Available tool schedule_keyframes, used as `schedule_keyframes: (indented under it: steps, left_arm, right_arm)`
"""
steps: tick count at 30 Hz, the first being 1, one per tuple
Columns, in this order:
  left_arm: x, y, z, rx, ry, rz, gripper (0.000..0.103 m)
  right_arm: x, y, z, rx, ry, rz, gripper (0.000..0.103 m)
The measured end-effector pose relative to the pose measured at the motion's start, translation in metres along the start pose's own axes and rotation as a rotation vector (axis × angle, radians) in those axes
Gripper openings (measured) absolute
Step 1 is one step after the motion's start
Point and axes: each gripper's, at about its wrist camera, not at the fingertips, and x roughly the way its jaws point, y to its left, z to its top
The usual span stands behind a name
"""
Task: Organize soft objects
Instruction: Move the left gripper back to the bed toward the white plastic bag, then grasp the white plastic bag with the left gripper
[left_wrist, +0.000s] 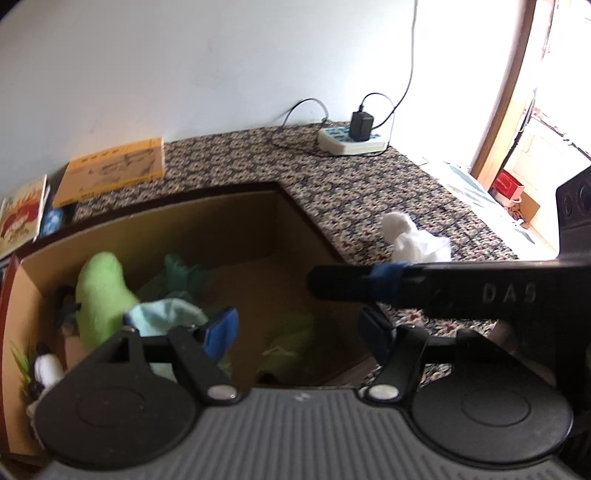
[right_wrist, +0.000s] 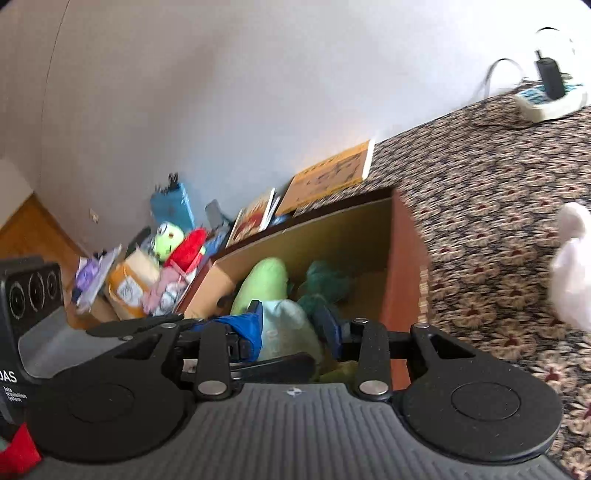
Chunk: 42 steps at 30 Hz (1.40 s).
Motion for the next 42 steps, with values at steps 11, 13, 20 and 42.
schedule_keyframes:
  steps: [11, 13, 20, 42]
  left_arm:
    - [0.027, -0.071, 0.042, 0.053, -0.015, -0.156, 0.072]
    - [0.038, -0.085, 0.047, 0.069, -0.003, -0.166, 0.072]
    - [0.086, -0.122, 0.054, 0.066, 0.067, -0.169, 0.074]
    - [0.203, -0.155, 0.068, -0.05, 0.211, 0.063, 0.075]
  right_arm:
    - [-0.075, -0.089, 0.019, 0.277, -0.143, -0.172, 0.019]
    - [-0.086, -0.105, 0.019, 0.312, -0.145, -0.227, 0.02]
    - [-0.107, -0.144, 0.019, 0.338, -0.107, -0.313, 0.022]
    - [-0.039, -0.197, 0.071, 0.245, 0.137, -0.308, 0.023]
